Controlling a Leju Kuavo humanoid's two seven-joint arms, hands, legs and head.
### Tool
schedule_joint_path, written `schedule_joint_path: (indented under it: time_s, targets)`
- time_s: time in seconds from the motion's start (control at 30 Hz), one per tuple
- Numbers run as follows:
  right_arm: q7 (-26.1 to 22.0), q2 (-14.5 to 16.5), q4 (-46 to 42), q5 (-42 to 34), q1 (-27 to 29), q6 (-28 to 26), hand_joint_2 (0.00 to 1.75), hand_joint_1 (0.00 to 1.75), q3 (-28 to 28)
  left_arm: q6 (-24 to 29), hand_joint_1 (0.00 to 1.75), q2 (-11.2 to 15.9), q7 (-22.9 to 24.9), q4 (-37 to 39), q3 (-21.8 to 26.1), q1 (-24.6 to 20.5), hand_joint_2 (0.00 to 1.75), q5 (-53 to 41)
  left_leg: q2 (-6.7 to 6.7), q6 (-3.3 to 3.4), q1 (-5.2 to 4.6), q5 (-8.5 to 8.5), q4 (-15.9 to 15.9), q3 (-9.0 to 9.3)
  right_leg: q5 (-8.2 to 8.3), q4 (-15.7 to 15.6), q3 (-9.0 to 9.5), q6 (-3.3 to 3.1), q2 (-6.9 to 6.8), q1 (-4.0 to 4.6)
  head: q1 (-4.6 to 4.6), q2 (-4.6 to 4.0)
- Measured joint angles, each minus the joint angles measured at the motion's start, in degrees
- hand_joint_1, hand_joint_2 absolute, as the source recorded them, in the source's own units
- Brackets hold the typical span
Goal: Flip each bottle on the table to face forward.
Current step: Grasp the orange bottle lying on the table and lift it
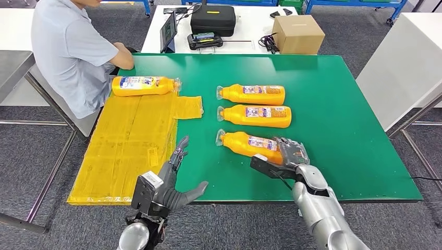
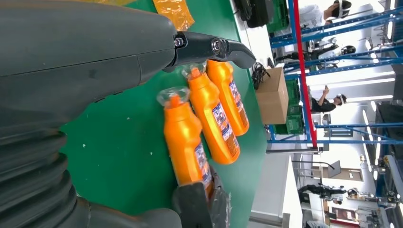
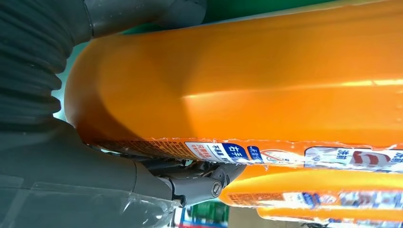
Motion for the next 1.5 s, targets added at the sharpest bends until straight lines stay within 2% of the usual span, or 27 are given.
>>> schedule_joint_path:
  time_s: [0.17,0.27,0.37,0.5,0.67,0.97,1.2,1.5]
  targets:
    - [-2.74,-0.63,0.05,-4.35,0.08,0.79,1.75,1.75,-0.86,-0.19,0.0,0.02,-0.25,0.74,-0.41,-0.45,1.75,0.35,0.02,0.03,-0.01,-0.02,0.0,0.07,0.09,-0.04,0.07,0.11,0.01,0.0,0.0,0.0]
    - [-6.35,-0.87,-0.83,-10.85,0.64,3.83,1.75,1.75,-1.36,-0.04,0.0,0.02,-0.76,1.01,-0.52,-0.6,1.75,1.93,0.06,0.05,0.0,-0.09,0.0,0.14,0.07,-0.04,0.13,0.11,0.01,0.01,0.01,0.0]
    - [-9.23,-0.85,-4.93,-19.77,3.23,7.88,1.75,1.75,-1.61,1.83,0.0,0.04,-0.33,1.14,-0.49,-0.63,1.75,4.88,0.14,0.04,0.02,-0.16,0.0,0.09,0.09,-0.02,0.44,0.12,0.06,0.02,0.02,0.0]
    - [-8.48,0.53,-13.43,-26.94,7.81,11.19,1.75,1.75,-0.06,4.17,0.0,0.07,1.04,1.55,-0.16,-0.64,1.75,8.2,0.29,0.04,0.05,-0.17,0.0,0.02,0.12,0.0,0.61,0.12,0.22,0.06,-0.01,0.0]
    - [-6.73,1.44,-20.12,-29.59,11.27,12.27,1.75,1.75,2.27,4.51,0.0,0.07,1.14,2.04,0.26,-0.65,1.75,9.03,0.28,0.02,0.08,-0.15,-0.01,-0.26,0.1,0.02,0.35,0.1,0.21,0.08,0.0,0.0]
    - [-8.01,1.89,-23.57,-31.98,13.07,13.06,1.75,1.75,4.0,4.3,0.0,0.07,1.16,2.27,0.57,-0.63,1.75,11.27,0.26,0.03,0.0,-0.14,0.0,-0.61,0.11,0.03,0.07,0.12,0.2,-0.01,0.01,0.0]
    - [-8.97,3.14,-27.6,-39.13,13.87,17.31,1.75,1.75,9.3,-1.27,0.0,0.07,0.3,3.92,0.89,-0.82,1.75,16.22,0.21,0.04,0.04,-0.12,0.0,-0.88,0.1,0.07,-0.2,0.13,0.19,0.03,-0.01,0.0]
    - [-12.39,3.77,-27.42,-45.95,12.95,17.76,1.75,1.75,16.86,-8.32,0.0,-0.02,-0.96,11.47,0.68,-4.33,1.75,22.0,0.09,0.06,0.02,-0.11,0.0,-1.04,0.1,0.07,-0.29,0.14,0.13,-0.01,0.02,0.0]
